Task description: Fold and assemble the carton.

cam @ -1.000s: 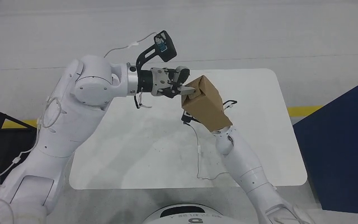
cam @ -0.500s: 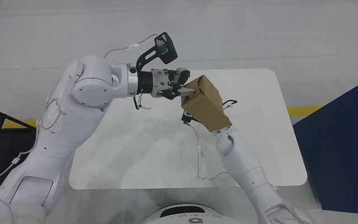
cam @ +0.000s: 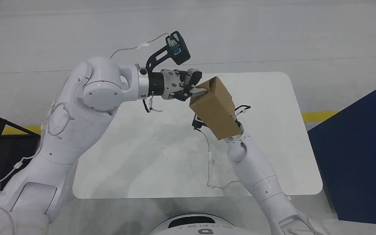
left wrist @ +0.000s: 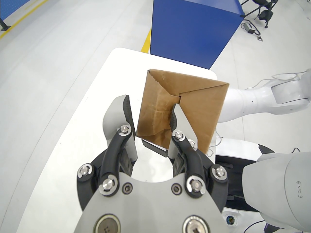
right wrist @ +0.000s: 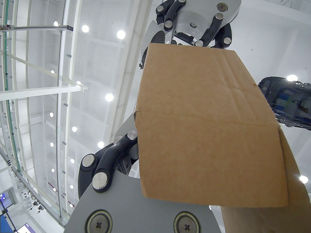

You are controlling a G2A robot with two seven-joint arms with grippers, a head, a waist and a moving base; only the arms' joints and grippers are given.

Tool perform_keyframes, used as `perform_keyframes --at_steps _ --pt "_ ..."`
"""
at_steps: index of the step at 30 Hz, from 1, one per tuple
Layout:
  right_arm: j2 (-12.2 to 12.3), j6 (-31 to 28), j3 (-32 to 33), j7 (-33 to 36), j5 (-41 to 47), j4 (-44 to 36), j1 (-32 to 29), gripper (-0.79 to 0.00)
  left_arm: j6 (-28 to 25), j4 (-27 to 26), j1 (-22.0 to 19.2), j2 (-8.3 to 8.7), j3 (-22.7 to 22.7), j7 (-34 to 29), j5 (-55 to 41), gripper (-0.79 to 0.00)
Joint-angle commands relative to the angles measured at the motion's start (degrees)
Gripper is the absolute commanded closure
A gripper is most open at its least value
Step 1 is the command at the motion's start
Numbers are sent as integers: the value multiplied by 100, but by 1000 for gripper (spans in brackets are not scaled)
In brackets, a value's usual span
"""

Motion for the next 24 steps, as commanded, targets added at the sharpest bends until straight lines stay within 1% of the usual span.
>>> perform_keyframes --at_steps 1,3,6,7,8,9,10,12,16,18,19,21,22,24 --pt "-6 3 3 -3 -2 6 7 0 -7 14 13 -5 20 44 -7 -289" --pt "-13 6 -1 -6 -14 21 21 0 -29 35 20 -6 23 56 -47 -314" --pt "-25 3 -7 -2 -26 49 43 0 -120 93 45 3 -31 61 -263 -388" --pt "-29 -1 -9 2 -28 61 47 0 -157 114 55 11 -69 54 -338 -425" --pt "-33 0 -13 0 -19 67 53 0 -193 141 71 21 -118 51 -429 -502" --pt "-37 2 -14 -2 -16 74 59 0 -229 166 88 35 -174 33 -500 -542" --pt "-40 -1 -10 2 -11 80 63 0 -266 187 108 50 -234 10 -550 -579" --pt "-46 -2 -7 2 -13 90 70 0 -332 225 162 81 -346 -34 -641 -613" --pt "-58 16 1 -16 10 133 92 0 -449 294 250 121 -529 5 -945 -613" --pt "-65 26 2 -26 26 136 103 0 -442 326 242 133 -596 28 -1000 -582" --pt "-68 34 4 -33 27 141 107 0 -413 348 235 134 -615 63 -1028 -554" --pt "-73 47 12 -47 29 149 115 0 -255 414 188 129 -633 150 -970 -456" --pt "-76 52 17 -52 31 151 118 0 -136 458 157 120 -619 206 -914 -431" --pt "-81 61 29 -61 33 154 122 0 227 536 47 100 -544 277 -523 -428"
